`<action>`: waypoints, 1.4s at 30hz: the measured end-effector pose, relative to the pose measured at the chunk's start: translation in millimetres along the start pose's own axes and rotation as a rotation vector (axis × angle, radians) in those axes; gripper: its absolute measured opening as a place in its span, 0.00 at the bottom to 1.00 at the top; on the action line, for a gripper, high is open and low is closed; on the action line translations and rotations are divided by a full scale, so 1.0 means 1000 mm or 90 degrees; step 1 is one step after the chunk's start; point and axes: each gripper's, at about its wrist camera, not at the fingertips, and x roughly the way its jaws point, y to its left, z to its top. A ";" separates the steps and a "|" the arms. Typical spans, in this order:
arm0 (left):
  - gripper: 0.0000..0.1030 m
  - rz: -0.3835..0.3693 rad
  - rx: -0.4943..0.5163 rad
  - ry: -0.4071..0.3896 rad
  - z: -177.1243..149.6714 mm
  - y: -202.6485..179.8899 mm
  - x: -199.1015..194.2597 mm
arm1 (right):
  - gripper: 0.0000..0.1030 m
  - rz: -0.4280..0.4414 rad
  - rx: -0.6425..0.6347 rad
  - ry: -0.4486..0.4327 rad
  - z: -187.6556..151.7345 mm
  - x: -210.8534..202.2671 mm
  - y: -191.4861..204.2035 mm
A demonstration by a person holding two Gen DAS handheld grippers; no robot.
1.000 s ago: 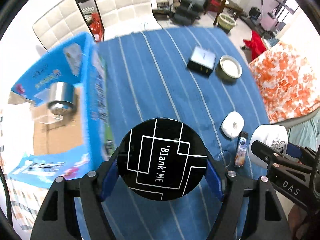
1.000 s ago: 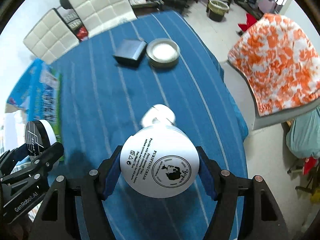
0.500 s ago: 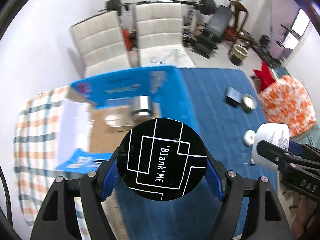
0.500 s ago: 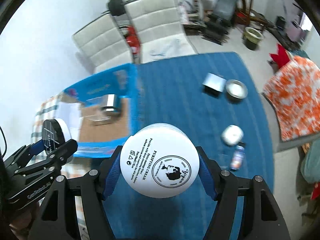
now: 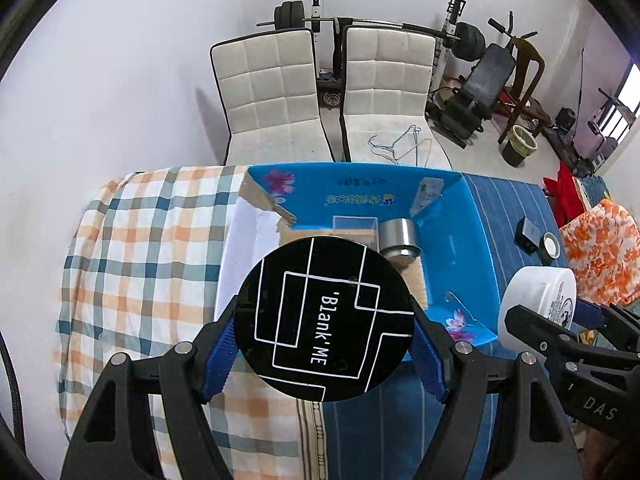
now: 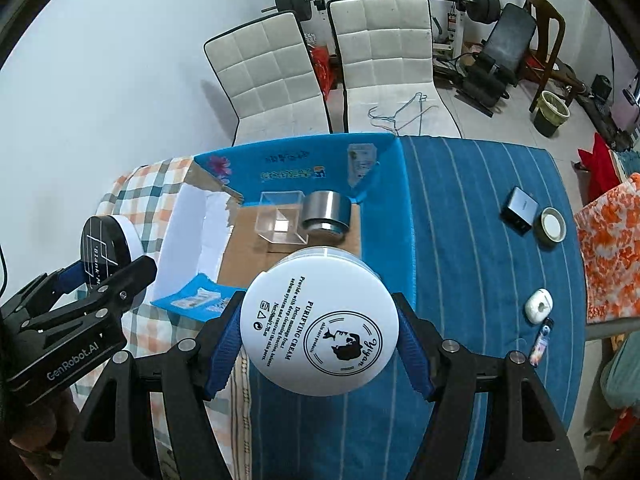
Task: Organize rigid objects
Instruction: 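Carry the black tin and white cream jar into the blue box with both tools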
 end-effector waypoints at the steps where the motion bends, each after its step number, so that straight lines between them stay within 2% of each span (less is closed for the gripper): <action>1: 0.72 -0.002 0.000 0.002 0.001 0.003 0.003 | 0.69 -0.002 0.001 0.003 0.002 0.003 0.004; 4: 0.72 -0.009 -0.009 0.021 0.008 0.017 0.024 | 0.69 -0.011 0.011 0.024 0.009 0.027 0.006; 12: 0.72 -0.040 -0.053 0.137 0.037 0.044 0.139 | 0.70 -0.039 0.055 0.130 0.029 0.138 -0.001; 15: 0.72 -0.038 -0.034 0.167 0.054 0.035 0.174 | 0.70 -0.040 0.084 0.190 0.033 0.181 -0.012; 20: 0.72 -0.018 -0.003 0.211 0.073 0.026 0.221 | 0.70 -0.054 0.106 0.248 0.043 0.226 -0.021; 26: 0.72 -0.025 -0.008 0.261 0.076 0.026 0.253 | 0.70 -0.070 0.081 0.304 0.051 0.261 -0.020; 29: 0.72 -0.032 -0.017 0.263 0.079 0.025 0.256 | 0.70 -0.081 0.068 0.312 0.054 0.269 -0.019; 35: 0.72 -0.042 -0.027 0.298 0.085 0.026 0.263 | 0.71 -0.080 0.065 0.330 0.060 0.282 -0.018; 42: 0.74 -0.052 -0.032 0.321 0.082 0.026 0.267 | 0.82 -0.064 0.064 0.326 0.072 0.285 -0.016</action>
